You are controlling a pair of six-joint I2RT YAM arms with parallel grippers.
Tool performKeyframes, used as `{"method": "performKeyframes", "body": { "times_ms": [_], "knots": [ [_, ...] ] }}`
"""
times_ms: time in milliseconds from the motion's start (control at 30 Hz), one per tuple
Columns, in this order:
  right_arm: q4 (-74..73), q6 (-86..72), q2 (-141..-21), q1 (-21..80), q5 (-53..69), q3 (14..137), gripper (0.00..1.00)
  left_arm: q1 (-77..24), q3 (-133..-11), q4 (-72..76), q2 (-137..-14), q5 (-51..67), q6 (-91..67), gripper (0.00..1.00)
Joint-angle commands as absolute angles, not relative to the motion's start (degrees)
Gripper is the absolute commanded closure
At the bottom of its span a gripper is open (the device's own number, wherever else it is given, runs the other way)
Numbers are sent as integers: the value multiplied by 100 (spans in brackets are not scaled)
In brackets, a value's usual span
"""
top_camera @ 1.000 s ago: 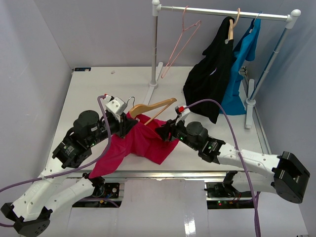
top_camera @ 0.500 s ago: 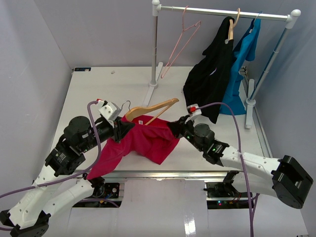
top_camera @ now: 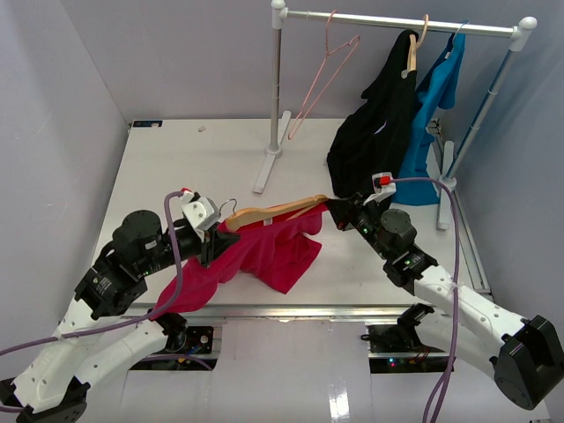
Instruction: Place the t-shirt on the hanger
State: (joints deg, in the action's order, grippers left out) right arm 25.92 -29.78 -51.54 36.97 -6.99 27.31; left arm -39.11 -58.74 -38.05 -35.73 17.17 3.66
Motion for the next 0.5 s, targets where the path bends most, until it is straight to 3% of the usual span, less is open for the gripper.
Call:
{"method": "performKeyframes", "body": {
  "times_ms": [0,467],
  "knots": [
    [1825,-2622,-4947,3394,-1186,2913,92,-3902,-6268,-3935,-3563,1646,643,100],
    [1020,-2206,-5212,2842,-726,3612,92,-3902,-6267,-4216,-3656,2434,1122,100]
  ]
}}
